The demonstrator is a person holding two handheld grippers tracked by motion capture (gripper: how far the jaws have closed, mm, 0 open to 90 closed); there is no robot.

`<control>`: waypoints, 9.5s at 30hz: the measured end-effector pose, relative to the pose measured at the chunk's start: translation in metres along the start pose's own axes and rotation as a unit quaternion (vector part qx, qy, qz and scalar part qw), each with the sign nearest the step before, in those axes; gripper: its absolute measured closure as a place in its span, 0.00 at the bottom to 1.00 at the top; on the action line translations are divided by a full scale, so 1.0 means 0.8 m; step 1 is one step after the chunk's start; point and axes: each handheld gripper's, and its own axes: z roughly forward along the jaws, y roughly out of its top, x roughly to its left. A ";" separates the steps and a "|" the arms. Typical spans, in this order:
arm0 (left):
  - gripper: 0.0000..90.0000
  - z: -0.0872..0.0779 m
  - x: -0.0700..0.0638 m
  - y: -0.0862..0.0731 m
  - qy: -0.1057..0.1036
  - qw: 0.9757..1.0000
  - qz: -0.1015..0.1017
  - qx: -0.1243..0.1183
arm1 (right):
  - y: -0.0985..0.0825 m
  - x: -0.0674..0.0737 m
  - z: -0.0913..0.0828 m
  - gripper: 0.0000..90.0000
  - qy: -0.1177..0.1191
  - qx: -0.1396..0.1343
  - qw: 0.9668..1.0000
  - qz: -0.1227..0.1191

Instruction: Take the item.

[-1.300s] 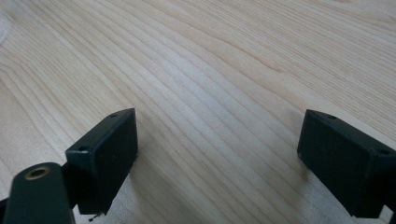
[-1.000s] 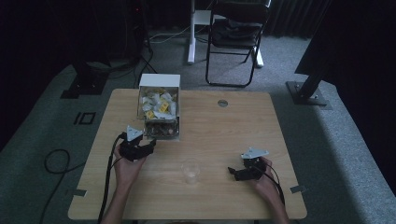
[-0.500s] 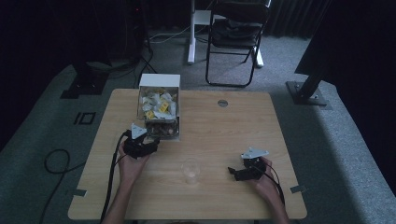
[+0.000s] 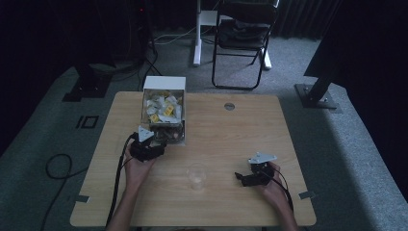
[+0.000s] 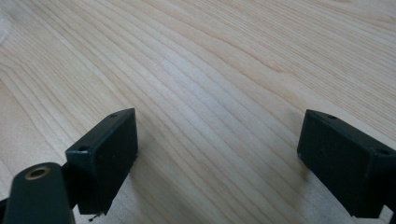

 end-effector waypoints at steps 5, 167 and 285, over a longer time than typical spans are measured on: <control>0.42 0.010 -0.003 0.002 -0.001 1.000 0.003 0.006 | 0.000 0.000 0.000 0.13 0.000 0.000 1.000 0.000; 1.00 -0.079 -0.024 0.049 -0.080 0.995 0.034 -0.047 | 0.000 0.000 0.000 0.13 0.000 -0.001 1.000 -0.001; 1.00 -0.126 -0.118 0.037 -0.191 0.975 0.079 -0.078 | 0.000 0.000 0.000 0.13 0.000 -0.001 1.000 -0.002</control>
